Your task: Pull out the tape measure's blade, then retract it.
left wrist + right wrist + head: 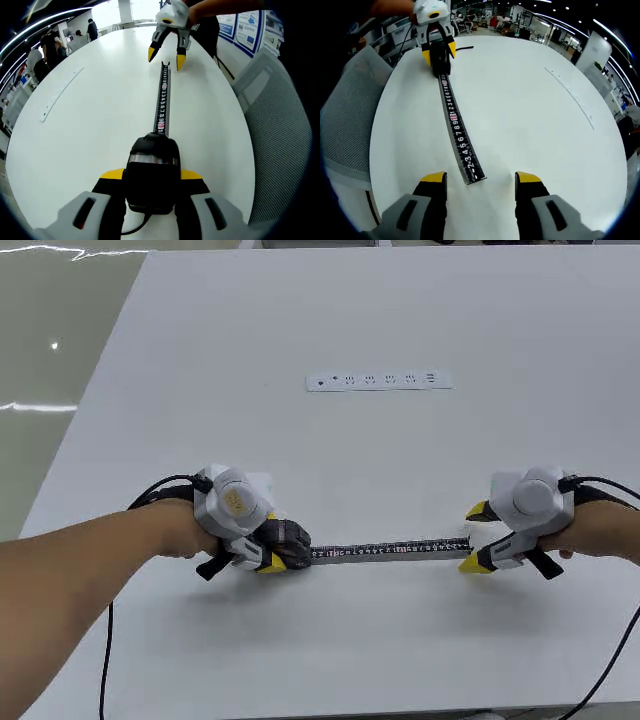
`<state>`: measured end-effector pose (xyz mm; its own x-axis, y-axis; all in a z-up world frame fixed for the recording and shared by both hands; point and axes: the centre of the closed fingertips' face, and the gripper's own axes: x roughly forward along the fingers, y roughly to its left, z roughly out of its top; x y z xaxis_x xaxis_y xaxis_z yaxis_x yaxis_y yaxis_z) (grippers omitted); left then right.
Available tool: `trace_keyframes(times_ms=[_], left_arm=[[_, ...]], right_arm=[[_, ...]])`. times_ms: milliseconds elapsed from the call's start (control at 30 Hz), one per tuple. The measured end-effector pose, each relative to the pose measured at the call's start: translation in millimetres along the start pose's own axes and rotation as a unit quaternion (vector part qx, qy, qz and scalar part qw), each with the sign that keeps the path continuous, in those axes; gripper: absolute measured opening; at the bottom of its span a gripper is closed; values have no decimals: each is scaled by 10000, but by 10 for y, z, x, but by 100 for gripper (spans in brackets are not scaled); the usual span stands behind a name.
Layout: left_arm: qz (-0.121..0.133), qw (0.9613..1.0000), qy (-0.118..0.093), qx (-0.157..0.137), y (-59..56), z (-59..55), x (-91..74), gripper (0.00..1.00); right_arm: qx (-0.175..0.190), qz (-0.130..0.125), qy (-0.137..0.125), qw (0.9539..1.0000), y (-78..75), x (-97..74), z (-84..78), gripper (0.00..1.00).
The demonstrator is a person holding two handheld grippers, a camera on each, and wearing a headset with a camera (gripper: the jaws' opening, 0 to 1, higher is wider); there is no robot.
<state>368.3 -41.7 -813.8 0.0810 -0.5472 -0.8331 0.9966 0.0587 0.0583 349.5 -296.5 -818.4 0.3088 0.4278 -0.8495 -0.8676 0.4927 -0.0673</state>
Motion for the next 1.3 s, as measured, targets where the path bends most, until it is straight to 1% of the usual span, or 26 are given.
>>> trace_keyframes(times_ms=[33,67,100,133,167,200,233,267,300,400,500,533,600,633,667,733,867,933,967,1000,1033,1067,1133,1233,1267,1300], left_arm=[[1,10000,-4,1,0,1,1,34],[2,10000,-9,-6,0,1,1,34],[4,10000,-12,-10,-2,2,0,34],[7,10000,-17,-7,-2,3,-1,34],[10,10000,-20,-9,-2,3,-1,34],[13,10000,-22,-8,-2,4,-2,34],[13,10000,-22,-9,-5,5,-3,34],[11,10000,-20,-7,-6,6,-3,34],[8,10000,-18,-6,-6,6,-3,34],[4,10000,-16,-7,-5,7,-2,34],[9,10000,-19,-48,-2,11,0,34],[6,9999,-17,-105,4,14,2,34],[9,9999,-7,-136,11,14,5,35],[23,9999,-14,-166,4,9,3,35],[66,9995,-85,-287,7,9,4,36],[124,9985,-155,-505,11,-25,-3,36],[204,9984,-125,-520,11,-105,-47,36],[341,9974,-304,-562,52,-88,-107,39],[424,9960,-355,-707,83,-109,-131,40],[462,9951,-384,-791,92,-116,-153,43],[518,9935,-479,-893,94,-105,-193,44],[543,9921,-542,-996,94,-103,-213,45],[530,9902,-603,-1143,71,-124,-250,50],[590,9905,-547,-1112,73,-222,-261,55],[616,9895,-567,-1176,76,-241,-276,56],[709,9862,-651,-1348,95,-253,-294,59]], right_arm=[[184,-55,-75,9998,-14,-9,4,60],[531,-146,-198,9983,-32,-23,16,64],[751,-237,-303,9964,-56,-34,32,68],[1058,-268,-559,9925,-61,-47,87,75],[1225,-304,-690,9896,-70,-54,111,83],[1370,-358,-752,9871,-83,-61,110,90],[1394,-474,-751,9862,-107,-75,81,96],[1370,-538,-741,9863,-117,-86,60,97],[1447,-569,-719,9852,-111,-90,29,100],[1472,-632,-767,9841,-115,-104,-9,100],[1610,-628,-785,9818,-73,-98,-56,100],[1637,-686,-801,9809,-78,-99,-75,100],[1712,-701,-931,9783,-51,-109,-54,100],[1699,-773,-991,9774,-45,-117,-52,100],[1671,-781,-995,9778,-30,-121,-60,100],[1692,-772,-989,9776,15,-122,-83,100],[1724,-791,-1008,9767,54,-153,-105,100],[1767,-855,-1004,9754,48,-171,-112,100],[1832,-937,-1021,9732,42,-197,-107,100],[1811,-928,-1064,9733,43,-206,-89,100],[1836,-923,-1080,9727,52,-213,-74,100],[1860,-969,-1046,9722,57,-218,-78,100],[1789,-971,-1055,9734,71,-214,-60,100],[1753,-994,-1051,9738,77,-214,-54,100],[1745,-1002,-1050,9739,60,-211,-61,100],[1731,-1005,-1042,9742,63,-209,-62,100]])
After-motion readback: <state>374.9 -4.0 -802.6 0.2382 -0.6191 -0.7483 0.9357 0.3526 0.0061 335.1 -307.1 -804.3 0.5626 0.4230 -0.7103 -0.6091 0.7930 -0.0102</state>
